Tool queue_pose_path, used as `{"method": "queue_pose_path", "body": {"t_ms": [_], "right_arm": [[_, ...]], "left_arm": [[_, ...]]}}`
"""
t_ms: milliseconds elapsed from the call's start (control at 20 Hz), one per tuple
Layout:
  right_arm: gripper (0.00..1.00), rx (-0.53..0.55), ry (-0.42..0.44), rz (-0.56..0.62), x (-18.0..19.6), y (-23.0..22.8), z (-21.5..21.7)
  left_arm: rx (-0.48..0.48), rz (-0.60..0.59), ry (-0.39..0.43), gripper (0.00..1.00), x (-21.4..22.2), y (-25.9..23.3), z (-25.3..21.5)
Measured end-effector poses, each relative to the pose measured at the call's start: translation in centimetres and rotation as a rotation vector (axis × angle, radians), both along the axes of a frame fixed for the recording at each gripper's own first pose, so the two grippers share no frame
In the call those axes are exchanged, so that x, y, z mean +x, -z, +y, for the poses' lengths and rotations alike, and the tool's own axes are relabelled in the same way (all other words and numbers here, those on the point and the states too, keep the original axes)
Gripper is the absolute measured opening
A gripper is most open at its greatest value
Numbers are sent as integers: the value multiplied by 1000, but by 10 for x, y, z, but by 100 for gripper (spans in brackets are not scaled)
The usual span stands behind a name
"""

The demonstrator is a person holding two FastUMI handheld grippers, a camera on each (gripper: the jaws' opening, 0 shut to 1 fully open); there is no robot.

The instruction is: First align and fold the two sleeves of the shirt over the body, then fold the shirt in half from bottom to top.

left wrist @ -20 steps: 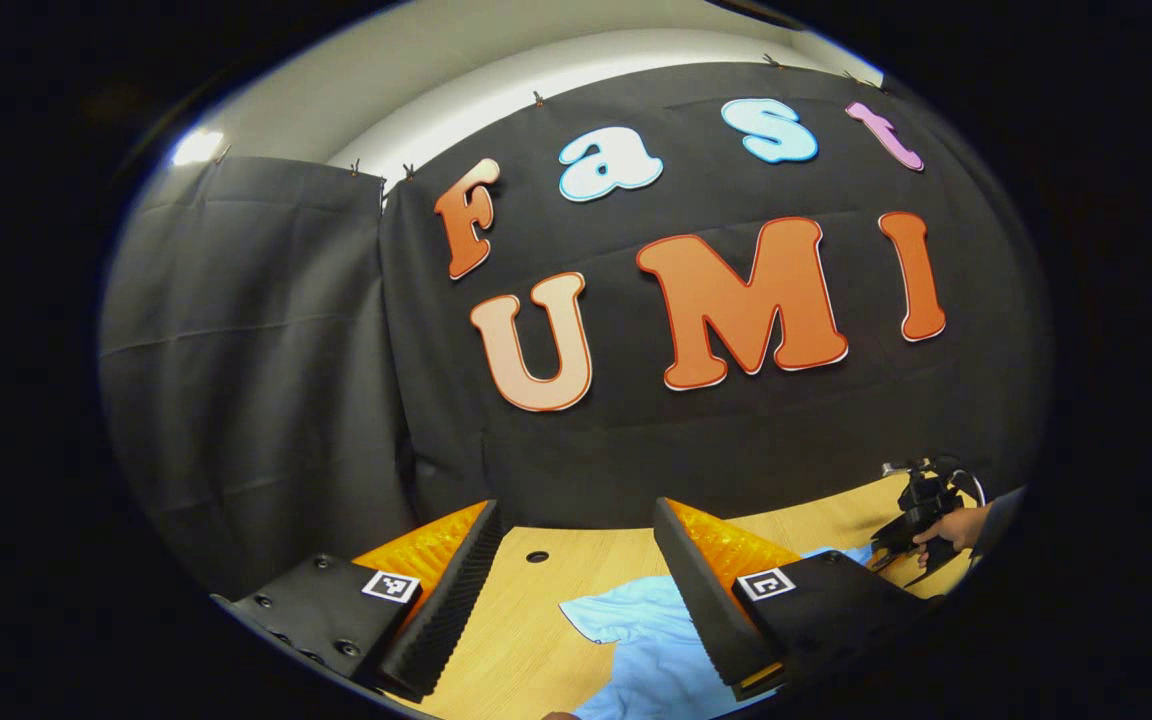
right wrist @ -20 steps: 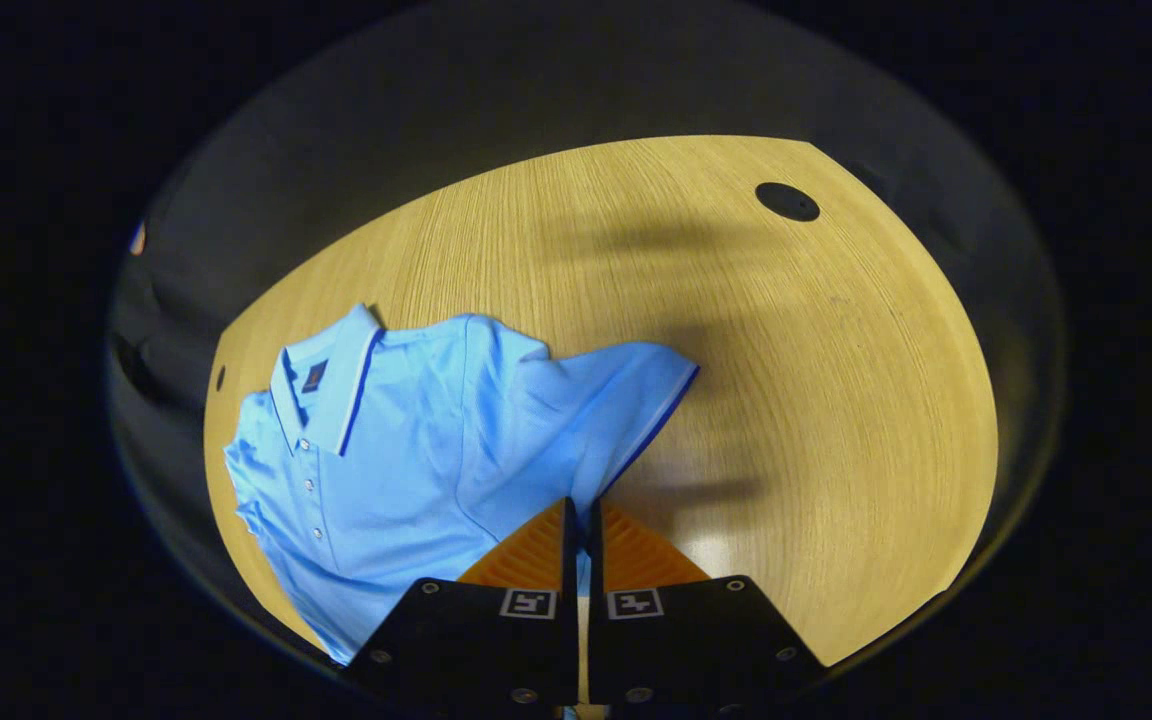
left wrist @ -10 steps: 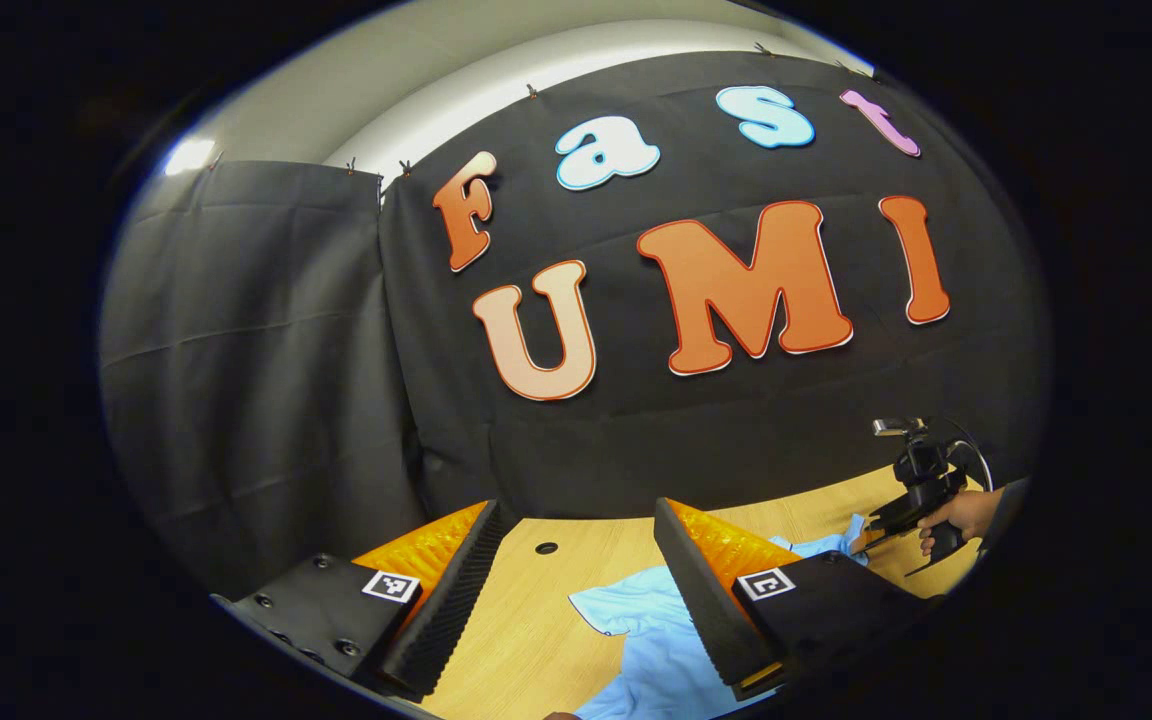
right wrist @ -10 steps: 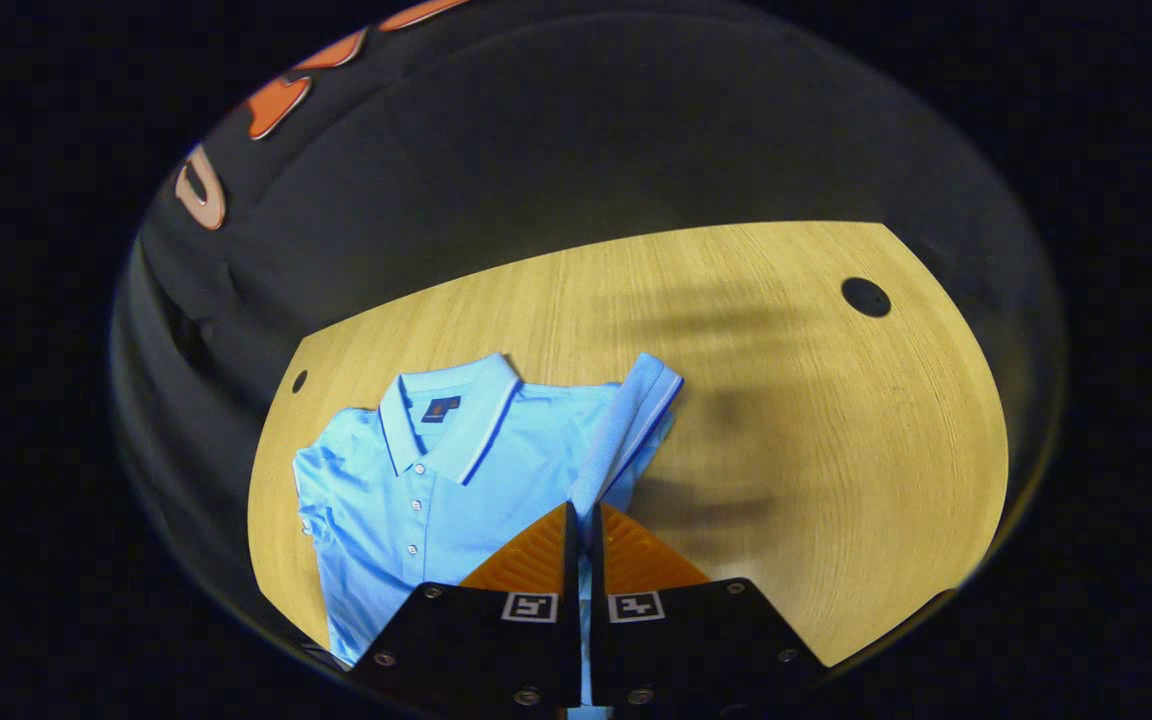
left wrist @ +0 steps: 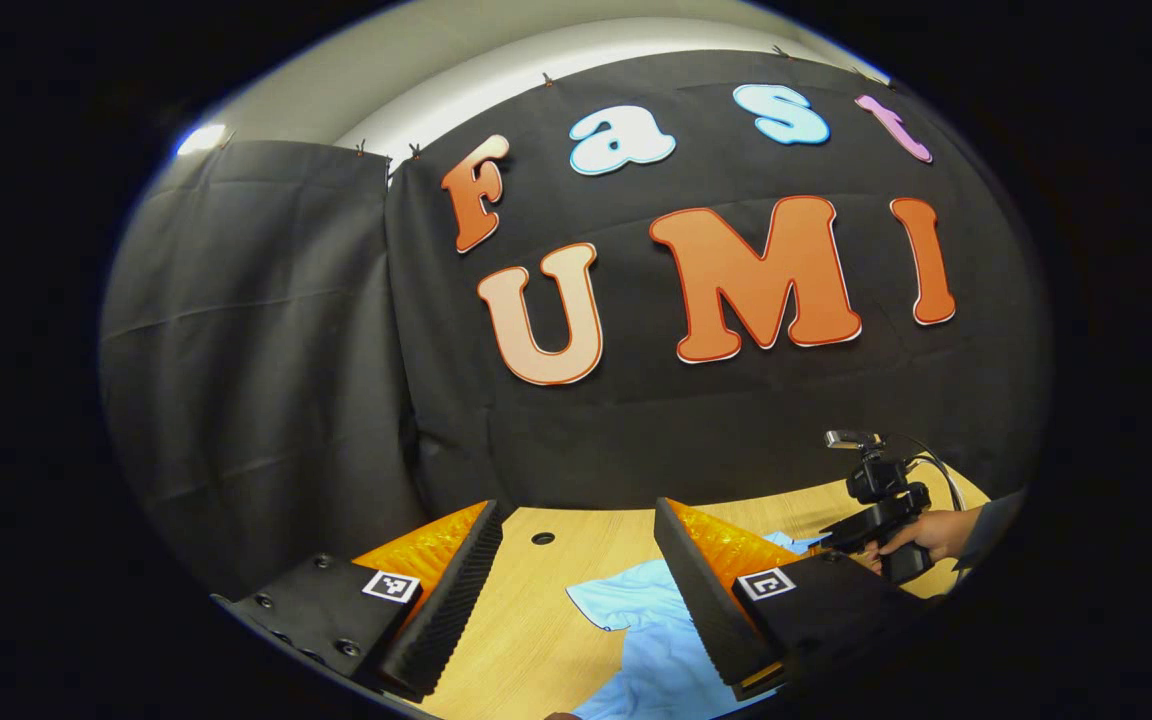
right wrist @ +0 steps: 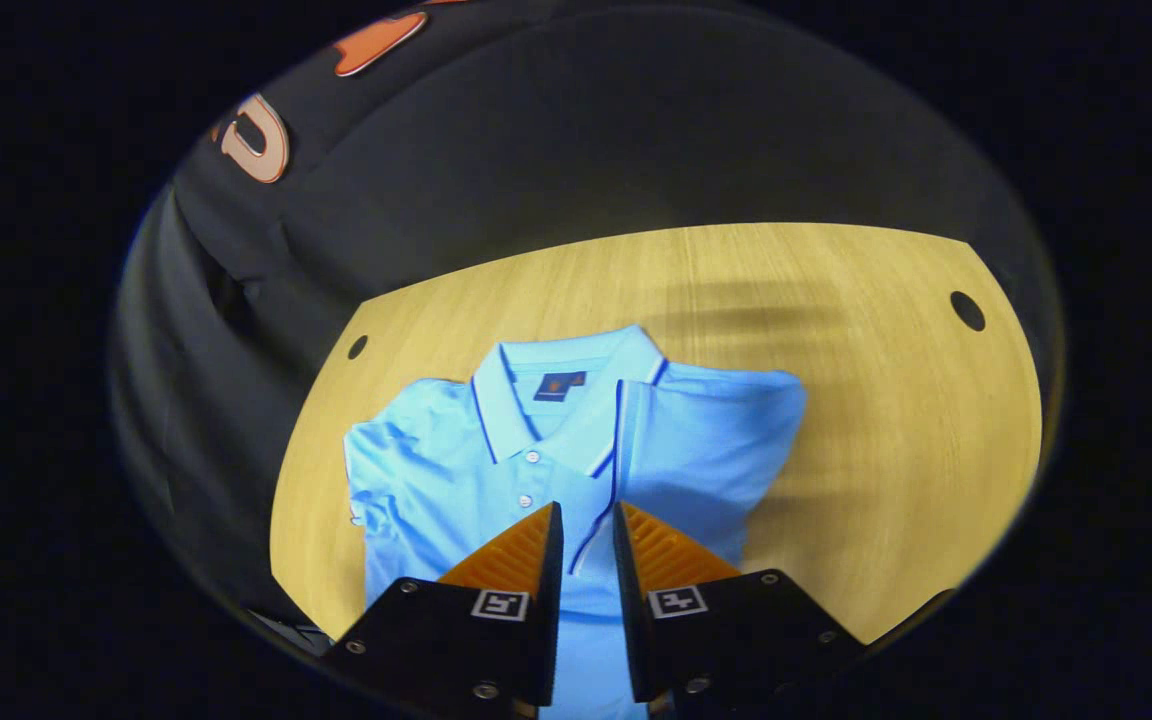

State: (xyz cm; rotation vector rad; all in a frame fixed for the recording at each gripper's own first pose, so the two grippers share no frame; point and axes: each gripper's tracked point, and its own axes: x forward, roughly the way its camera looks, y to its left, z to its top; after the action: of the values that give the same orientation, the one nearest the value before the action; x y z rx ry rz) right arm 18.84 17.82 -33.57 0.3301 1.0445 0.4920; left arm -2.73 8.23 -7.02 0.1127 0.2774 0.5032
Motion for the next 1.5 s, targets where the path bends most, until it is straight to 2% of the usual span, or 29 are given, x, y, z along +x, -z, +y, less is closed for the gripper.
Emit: {"method": "queue_pose_path", "body": {"t_ms": [200,300,350,450,650,900,1150,1350,1500], "right_arm": [[47,-105,-4,-78,-4,-11,-16],[58,-155,23,-131,-6,-25,-29],[65,-163,44,-147,-7,-34,-34],[74,-171,81,-166,-15,-48,-41],[86,-214,144,-211,-35,-71,-58],[92,-272,215,-200,-76,-76,-73],[92,-311,306,-171,-121,-69,-89],[92,-301,380,-123,-154,-62,-99],[92,-309,410,-144,-167,-68,-113]], "left_arm": [[-124,11,67,100,17,38,23],[-176,32,112,100,27,58,38],[-197,49,133,100,32,66,46],[-233,87,153,99,40,86,64],[-360,168,193,100,59,125,92],[-486,357,200,97,73,195,111],[-636,557,220,97,87,264,107],[-667,687,185,99,98,315,101],[-752,773,147,99,99,344,89]]}}
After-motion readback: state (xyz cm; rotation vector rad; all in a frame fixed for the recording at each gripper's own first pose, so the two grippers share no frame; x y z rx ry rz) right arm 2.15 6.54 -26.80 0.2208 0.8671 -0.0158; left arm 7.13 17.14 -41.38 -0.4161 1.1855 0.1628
